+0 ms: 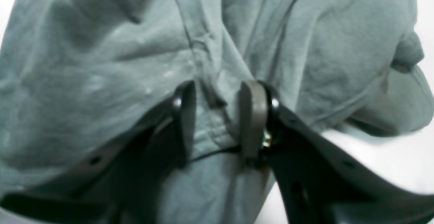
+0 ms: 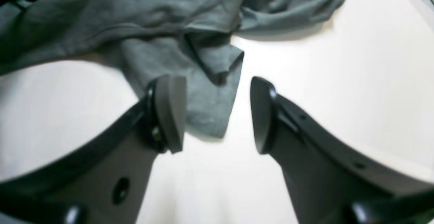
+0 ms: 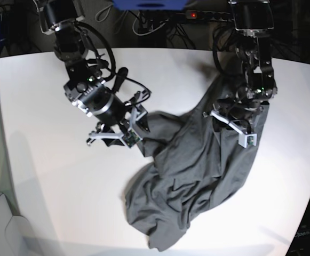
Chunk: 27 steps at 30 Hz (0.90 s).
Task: Layout the t-shirt on the table in an organized manner, then fold the t-shirt properly
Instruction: 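Grasp the t-shirt fabric with the left gripper, then drag the held fabric outward with the left gripper to spread the shirt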
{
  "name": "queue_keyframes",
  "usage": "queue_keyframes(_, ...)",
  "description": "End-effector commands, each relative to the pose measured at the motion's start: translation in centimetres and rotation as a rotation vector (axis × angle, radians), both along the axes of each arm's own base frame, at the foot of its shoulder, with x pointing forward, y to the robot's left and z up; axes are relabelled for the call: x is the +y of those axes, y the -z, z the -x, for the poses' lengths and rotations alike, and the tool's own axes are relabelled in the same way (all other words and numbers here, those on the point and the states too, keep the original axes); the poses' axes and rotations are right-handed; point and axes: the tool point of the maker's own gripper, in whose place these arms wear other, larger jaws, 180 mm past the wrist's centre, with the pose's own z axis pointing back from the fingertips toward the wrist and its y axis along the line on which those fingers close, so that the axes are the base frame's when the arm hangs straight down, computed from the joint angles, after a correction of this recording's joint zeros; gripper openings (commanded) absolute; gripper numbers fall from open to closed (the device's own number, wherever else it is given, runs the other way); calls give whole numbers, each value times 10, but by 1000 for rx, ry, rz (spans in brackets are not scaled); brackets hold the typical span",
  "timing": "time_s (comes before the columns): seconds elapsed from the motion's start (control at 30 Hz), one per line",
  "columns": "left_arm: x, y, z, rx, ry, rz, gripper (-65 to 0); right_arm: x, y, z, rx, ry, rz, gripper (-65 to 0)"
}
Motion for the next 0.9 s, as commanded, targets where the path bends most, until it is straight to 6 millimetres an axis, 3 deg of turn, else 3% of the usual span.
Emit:
queue_keyframes(0.0, 2, -16, -12, -59, -5, 1, -432, 3, -12, -7, -43, -6, -26, -340)
queue_keyframes(0.1, 4, -15, -12, -56, -5, -4, -459, 1, -5, -10, -25, -2, -14, -340)
queue_keyframes(0.23, 13, -17, -14, -59, -27, -6, -641, 0, 0, -11, -13, 0, -12, -340)
queue_keyframes(0.57, 36, -23, -13, -74, -92, -6, -644, 1, -1, -12, -17, -1, -13, -340)
queue_keyframes(0.63, 41, -38, -17, -114, -104, -14, -644, 1, -2, -12, -18, -1, -14, -340)
queue_keyframes(0.77, 48, -95, -39, -269, -113, -46, -644, 0, -2, -12, -16, 0, -11, -340)
queue_keyframes(0.87, 60, -123, -53, -336, -124, -75, -644, 0, -1, -11, -15, 0, -11, -340)
